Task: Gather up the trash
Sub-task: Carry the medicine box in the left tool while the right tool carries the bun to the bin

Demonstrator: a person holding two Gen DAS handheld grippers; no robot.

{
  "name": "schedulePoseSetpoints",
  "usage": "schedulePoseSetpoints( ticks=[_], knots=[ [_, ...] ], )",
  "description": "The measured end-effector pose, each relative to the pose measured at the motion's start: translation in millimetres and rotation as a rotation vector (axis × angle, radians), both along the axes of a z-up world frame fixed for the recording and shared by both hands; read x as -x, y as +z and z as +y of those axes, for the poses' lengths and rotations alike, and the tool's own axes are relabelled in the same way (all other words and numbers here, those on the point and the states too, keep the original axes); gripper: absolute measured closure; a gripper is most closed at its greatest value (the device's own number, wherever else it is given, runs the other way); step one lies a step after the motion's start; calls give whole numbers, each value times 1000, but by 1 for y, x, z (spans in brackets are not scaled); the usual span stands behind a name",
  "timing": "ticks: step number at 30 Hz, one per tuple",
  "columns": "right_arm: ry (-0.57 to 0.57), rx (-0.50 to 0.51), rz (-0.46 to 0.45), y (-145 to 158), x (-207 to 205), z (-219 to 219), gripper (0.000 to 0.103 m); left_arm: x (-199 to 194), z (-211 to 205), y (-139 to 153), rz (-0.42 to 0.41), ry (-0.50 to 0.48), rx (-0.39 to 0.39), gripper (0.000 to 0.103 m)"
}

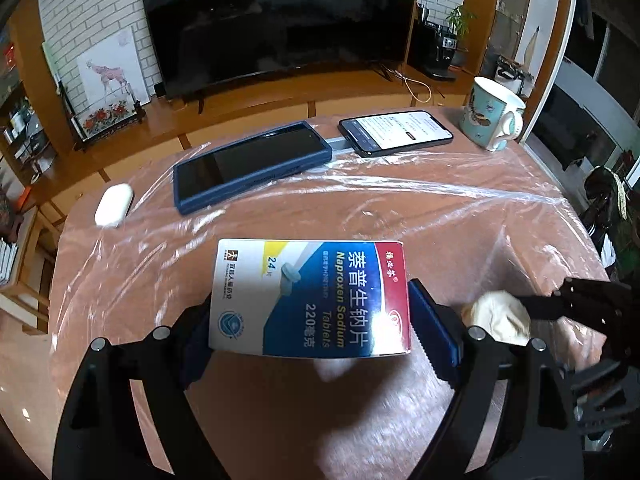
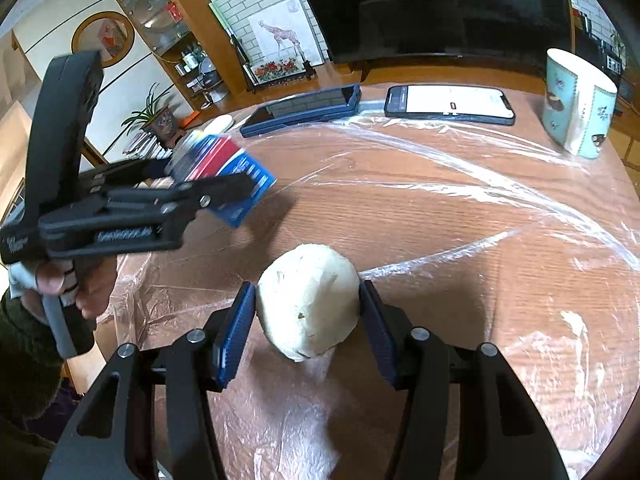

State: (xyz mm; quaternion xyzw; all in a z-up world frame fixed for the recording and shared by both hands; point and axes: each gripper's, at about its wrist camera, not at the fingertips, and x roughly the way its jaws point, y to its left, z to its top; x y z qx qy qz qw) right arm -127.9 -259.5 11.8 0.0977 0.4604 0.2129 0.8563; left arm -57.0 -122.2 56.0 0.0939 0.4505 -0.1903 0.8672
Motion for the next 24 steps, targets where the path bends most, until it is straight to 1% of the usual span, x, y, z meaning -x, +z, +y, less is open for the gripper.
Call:
schedulePoseSetpoints(
  ticks=[5, 10, 17, 24],
  knots=[
    [0, 5, -20, 10, 16, 1, 50, 29, 9, 9, -10, -10, 30, 16],
    [4, 8, -46, 21, 40, 4, 50, 60, 16, 18, -20, -27, 54, 16],
    [17, 5, -69, 34, 74, 13, 50, 112, 31, 28, -30, -75, 75, 16],
    [29, 7, -72, 41, 115, 20, 50, 157, 41, 31, -26, -130, 88, 16]
  ],
)
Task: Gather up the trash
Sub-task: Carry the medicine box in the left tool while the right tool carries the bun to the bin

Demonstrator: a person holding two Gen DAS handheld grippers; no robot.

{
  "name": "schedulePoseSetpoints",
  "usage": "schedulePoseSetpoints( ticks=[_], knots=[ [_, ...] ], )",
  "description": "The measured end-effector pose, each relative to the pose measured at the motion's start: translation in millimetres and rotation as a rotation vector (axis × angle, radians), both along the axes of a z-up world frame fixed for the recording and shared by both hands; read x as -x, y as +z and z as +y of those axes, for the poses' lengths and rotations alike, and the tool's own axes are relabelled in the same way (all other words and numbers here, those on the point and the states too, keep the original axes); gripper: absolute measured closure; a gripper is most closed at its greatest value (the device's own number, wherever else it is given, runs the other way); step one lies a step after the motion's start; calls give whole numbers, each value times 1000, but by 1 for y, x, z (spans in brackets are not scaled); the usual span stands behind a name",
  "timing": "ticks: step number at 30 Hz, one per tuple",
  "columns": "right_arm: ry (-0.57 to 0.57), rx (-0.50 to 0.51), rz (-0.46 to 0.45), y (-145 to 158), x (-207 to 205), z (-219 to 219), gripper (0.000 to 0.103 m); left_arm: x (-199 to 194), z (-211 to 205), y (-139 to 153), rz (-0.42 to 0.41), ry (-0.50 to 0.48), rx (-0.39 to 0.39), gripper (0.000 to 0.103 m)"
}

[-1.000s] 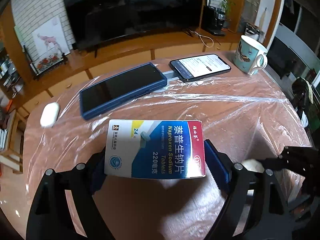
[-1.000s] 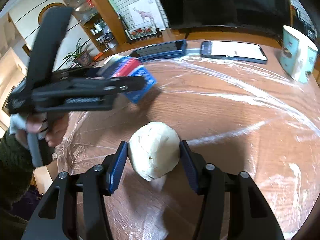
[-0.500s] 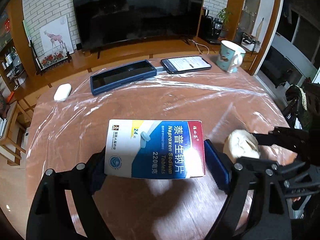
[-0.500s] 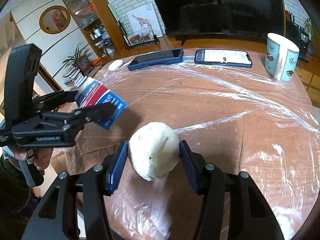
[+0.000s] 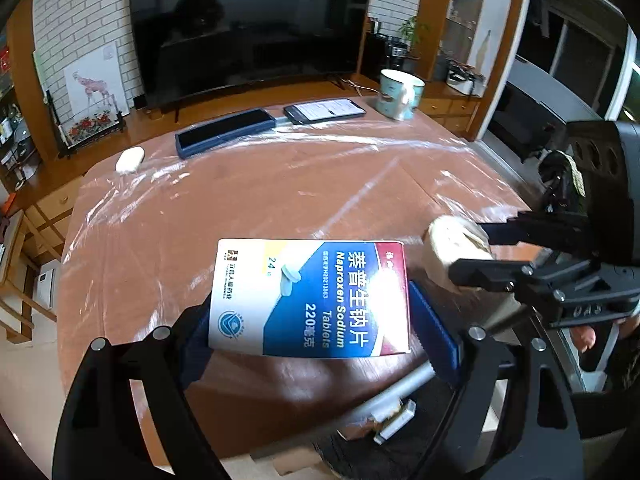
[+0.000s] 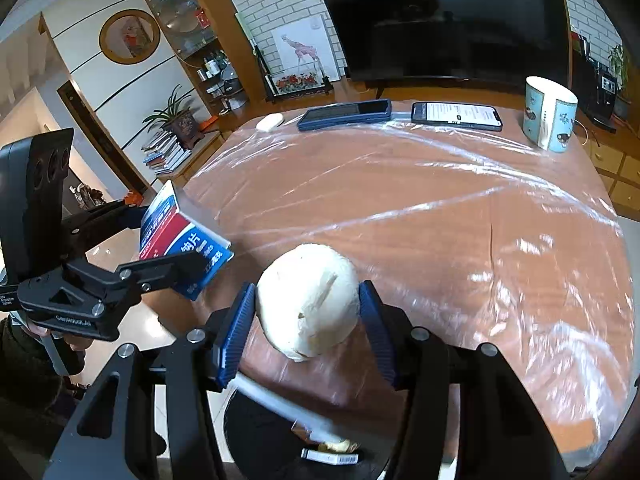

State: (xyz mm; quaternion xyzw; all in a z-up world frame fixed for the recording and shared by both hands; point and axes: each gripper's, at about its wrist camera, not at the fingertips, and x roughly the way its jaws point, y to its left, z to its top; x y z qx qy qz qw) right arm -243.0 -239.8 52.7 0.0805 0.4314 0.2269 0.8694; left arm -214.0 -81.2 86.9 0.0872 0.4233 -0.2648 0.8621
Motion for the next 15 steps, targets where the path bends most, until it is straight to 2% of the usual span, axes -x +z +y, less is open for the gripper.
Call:
schedulePoseSetpoints(
  ticks=[15],
  knots=[
    [46, 1, 46, -6, 75, 2, 50, 74, -16, -12, 58, -193, -13, 16]
  ],
)
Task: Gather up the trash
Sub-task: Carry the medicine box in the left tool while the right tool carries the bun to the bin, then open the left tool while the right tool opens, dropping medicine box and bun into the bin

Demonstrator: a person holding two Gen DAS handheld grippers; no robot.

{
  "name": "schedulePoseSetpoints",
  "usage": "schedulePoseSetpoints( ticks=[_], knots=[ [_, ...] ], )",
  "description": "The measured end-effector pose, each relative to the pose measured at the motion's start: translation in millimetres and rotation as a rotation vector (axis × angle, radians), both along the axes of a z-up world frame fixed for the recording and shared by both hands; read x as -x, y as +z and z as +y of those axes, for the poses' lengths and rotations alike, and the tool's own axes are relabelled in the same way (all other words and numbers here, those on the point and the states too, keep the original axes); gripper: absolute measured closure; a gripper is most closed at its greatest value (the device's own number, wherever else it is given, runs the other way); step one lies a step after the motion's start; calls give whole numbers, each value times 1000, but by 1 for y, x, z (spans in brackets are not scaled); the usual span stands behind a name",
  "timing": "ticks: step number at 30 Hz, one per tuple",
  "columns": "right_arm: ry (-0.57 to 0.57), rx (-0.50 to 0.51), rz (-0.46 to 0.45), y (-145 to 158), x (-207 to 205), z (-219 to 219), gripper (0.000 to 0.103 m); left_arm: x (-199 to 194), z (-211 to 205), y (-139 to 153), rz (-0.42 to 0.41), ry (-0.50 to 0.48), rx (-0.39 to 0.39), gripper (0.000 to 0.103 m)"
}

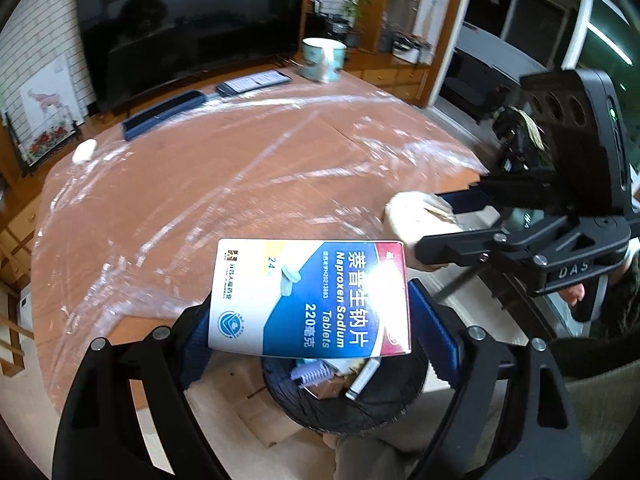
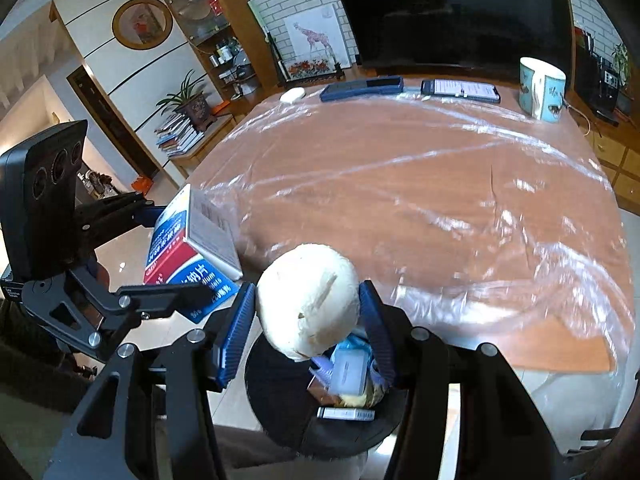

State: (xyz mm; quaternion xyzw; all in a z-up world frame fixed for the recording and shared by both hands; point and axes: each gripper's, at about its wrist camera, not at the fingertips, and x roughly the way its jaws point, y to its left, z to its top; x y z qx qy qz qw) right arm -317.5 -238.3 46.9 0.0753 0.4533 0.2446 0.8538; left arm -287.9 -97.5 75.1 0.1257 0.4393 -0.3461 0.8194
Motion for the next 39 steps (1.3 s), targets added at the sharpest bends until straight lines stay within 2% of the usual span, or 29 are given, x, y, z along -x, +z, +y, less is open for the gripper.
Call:
schedulePoseSetpoints(
  ticks=[5, 12, 26, 32, 33, 34, 36, 39],
  knots=[
    [9, 12, 36, -11, 19, 1, 50, 17, -8, -13, 40, -43, -15, 16],
    [2, 40, 84, -33, 31, 1, 50, 30, -18, -40, 53, -72, -82, 16],
    [-7, 43, 177, -76, 23, 5, 50, 25, -27, -88, 103, -59, -143, 16],
    [-10, 48, 212, -89, 19, 9, 50, 24, -26, -100, 115, -67, -137, 15],
    [-10, 44, 221, -92, 18, 8, 47, 23, -25, -102, 133, -73, -129, 14],
    [-15, 40, 230, -94, 18, 8, 38, 22, -26, -104, 147, -77, -125, 14],
    [-25, 28, 237, -95, 17, 7, 28, 20, -25, -106, 162, -78, -126, 13],
    [-30, 22, 238, -94, 17, 6, 27, 20, -24, -107, 163, -72, -127, 3]
  ],
)
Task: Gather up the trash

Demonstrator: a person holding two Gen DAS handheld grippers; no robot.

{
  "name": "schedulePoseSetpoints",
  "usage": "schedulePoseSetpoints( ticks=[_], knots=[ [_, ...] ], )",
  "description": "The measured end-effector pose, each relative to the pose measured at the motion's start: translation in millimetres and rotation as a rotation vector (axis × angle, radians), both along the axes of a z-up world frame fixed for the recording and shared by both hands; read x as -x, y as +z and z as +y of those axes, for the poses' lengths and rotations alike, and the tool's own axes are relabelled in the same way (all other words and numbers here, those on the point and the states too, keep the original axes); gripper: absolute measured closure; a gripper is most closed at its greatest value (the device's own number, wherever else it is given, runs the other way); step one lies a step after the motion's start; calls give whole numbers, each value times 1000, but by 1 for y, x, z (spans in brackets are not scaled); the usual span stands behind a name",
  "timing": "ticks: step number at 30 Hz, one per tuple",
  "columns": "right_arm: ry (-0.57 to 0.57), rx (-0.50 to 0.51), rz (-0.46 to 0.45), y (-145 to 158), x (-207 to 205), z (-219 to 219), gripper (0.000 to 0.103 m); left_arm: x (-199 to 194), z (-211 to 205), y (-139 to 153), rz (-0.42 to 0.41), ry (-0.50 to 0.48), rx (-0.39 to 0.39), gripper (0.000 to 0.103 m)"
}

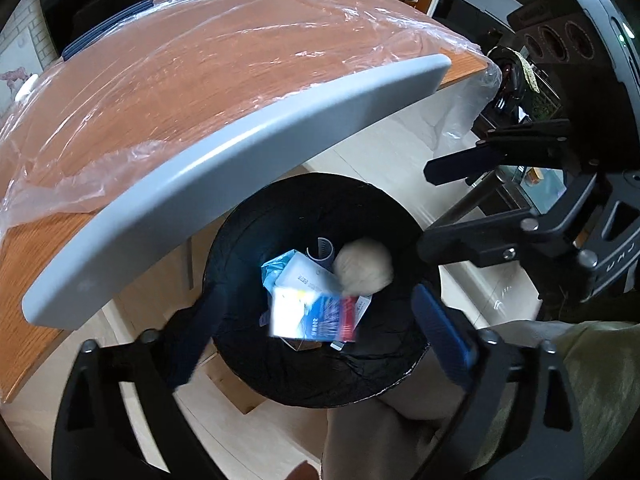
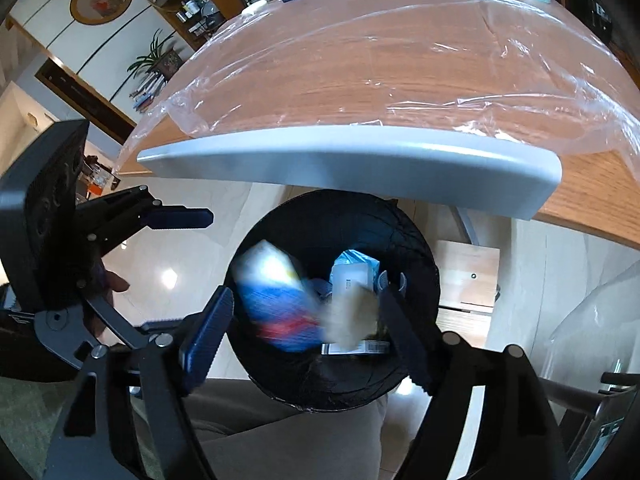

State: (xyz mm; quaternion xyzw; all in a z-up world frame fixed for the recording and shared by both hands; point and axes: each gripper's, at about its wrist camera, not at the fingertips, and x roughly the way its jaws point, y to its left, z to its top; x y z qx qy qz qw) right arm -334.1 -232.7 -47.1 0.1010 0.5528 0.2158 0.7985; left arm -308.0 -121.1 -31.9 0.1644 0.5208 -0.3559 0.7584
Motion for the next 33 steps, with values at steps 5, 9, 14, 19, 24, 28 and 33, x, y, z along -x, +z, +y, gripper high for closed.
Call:
schedulePoseSetpoints(
  ticks=[5, 9, 14, 19, 24, 28, 33],
  knots=[
    [-6, 6, -17, 9, 0, -1, 27, 1, 3, 1, 22, -17, 12, 2],
    [-11, -13, -74, 34, 0, -6, 27, 5, 9, 32, -33, -9, 50, 2],
    [-58, -17, -234, 89, -15, -25, 9, -13, 31, 107, -177, 82, 211, 2],
    [-229, 138, -336, 108, -78, -65, 4, -105, 71, 129, -304, 389, 214, 2],
    [-351, 231, -301, 85, -159, -113, 4, -196, 102, 95, -280, 632, 118, 2],
    [-416, 239, -227, 59, -201, -144, 4, -245, 113, 71, -254, 713, 38, 2],
    [-441, 281, -193, 42, -229, -167, 4, -285, 130, 55, -216, 777, 10, 2]
  ],
)
